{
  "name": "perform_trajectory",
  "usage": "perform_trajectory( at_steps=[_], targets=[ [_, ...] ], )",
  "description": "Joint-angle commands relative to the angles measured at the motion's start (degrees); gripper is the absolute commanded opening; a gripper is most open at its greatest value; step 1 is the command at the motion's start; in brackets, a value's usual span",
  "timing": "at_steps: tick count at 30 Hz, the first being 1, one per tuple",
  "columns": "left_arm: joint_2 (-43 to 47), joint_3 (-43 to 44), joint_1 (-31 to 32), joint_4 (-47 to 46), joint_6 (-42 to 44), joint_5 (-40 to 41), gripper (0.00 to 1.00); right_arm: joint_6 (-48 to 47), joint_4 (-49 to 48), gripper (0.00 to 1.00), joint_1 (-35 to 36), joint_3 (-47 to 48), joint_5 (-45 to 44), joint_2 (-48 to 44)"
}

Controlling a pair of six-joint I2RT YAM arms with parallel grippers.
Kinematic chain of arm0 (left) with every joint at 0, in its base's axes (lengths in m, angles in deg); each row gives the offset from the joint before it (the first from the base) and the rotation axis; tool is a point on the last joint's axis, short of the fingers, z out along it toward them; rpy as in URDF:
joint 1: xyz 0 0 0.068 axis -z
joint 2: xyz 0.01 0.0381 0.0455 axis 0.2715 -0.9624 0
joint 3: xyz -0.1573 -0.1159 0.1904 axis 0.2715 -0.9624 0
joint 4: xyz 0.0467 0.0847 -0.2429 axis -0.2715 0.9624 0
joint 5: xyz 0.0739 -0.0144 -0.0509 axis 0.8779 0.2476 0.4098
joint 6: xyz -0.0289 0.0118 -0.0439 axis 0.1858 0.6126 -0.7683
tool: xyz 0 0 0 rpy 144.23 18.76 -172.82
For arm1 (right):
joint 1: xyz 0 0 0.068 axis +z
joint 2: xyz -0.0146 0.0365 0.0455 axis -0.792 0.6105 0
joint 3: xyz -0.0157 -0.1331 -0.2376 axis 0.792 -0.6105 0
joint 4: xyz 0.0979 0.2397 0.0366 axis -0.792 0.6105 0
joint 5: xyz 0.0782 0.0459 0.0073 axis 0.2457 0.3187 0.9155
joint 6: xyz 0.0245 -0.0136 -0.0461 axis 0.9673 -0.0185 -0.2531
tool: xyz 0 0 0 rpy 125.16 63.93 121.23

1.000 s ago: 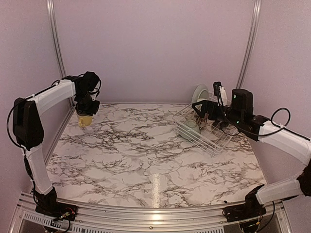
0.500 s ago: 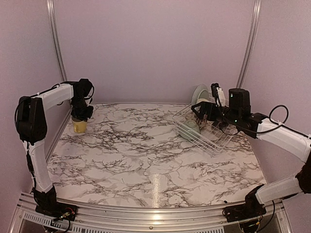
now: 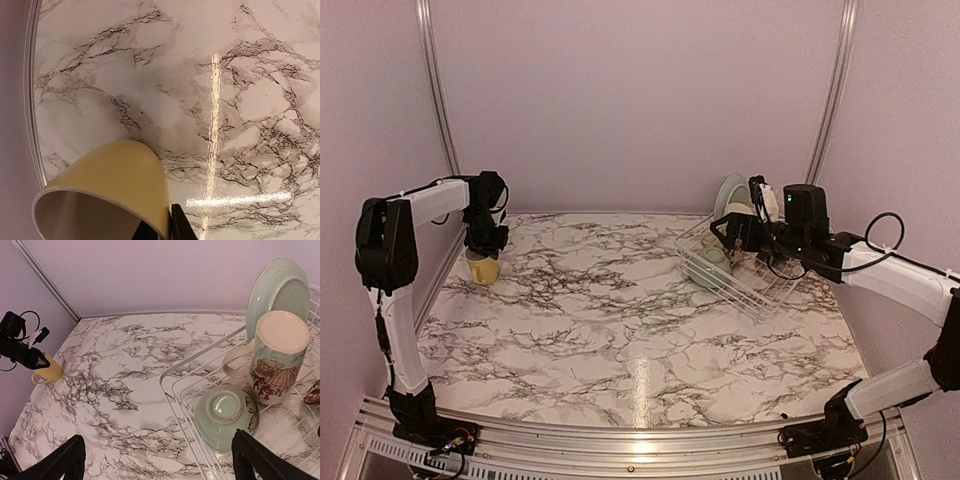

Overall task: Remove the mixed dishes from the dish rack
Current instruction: Place the cup at the corner of the board.

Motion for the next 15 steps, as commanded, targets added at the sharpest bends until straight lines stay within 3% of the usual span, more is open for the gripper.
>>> perform_trajectory(
  at_steps=[1,8,15],
  targets=[
    [-0.62,-0.02,-0.39,-1.37,-0.02,0.22,0.18,0.32,-0.54,0.98,-0.24,1.65,0.39,-0.08],
    [0.95,-0.15,-0.39,-1.37,-0.14,2.69,0.40,0.97,-0.34,0.98,-0.21,1.55,0.74,-0.25],
    [10.30,-3.07,-0.22,-5.14,-0.44,5.04,0.63,0.02,1.92,0.98,-0.21,1.93,0.46,0.34]
  ],
)
